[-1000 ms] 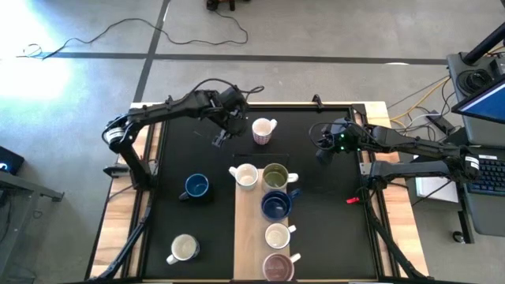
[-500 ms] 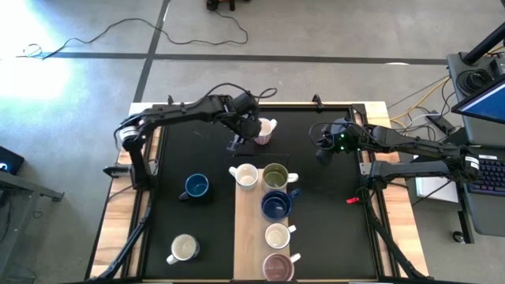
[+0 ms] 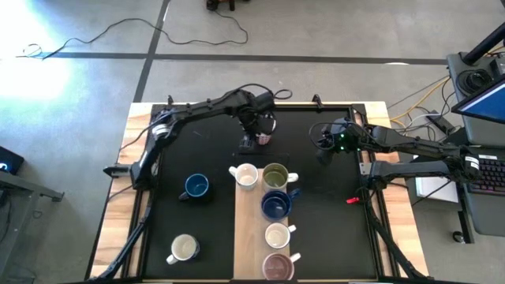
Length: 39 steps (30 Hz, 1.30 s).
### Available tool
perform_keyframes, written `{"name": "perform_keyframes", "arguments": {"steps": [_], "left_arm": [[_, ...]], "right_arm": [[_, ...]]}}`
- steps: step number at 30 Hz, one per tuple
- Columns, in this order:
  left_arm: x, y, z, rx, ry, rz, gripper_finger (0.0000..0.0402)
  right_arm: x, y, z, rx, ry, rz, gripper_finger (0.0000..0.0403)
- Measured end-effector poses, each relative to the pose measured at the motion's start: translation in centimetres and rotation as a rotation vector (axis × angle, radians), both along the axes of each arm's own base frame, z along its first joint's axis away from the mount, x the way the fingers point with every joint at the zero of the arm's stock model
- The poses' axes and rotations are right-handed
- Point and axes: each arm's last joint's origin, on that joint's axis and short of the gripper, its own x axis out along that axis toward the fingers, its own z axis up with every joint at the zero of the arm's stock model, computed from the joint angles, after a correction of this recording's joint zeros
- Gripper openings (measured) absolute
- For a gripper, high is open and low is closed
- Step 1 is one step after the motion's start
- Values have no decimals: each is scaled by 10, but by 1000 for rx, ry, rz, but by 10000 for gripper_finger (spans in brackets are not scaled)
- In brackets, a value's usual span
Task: Place coffee mugs
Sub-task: Put the red patterned mug on the shelf
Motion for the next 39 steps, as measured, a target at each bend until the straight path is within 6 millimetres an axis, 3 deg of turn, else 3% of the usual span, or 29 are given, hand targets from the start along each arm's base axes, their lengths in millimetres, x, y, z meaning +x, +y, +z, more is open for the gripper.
{"name": "perform_keyframes", "arguments": {"steps": [9, 39], "left_arm": [[12, 5, -2, -26, 58, 65, 169], [13, 8, -24, -98, 143, 209, 155]], "right_arm": [[0, 0, 0, 1, 0, -1, 84], [0, 0, 0, 1, 0, -1, 84]]}}
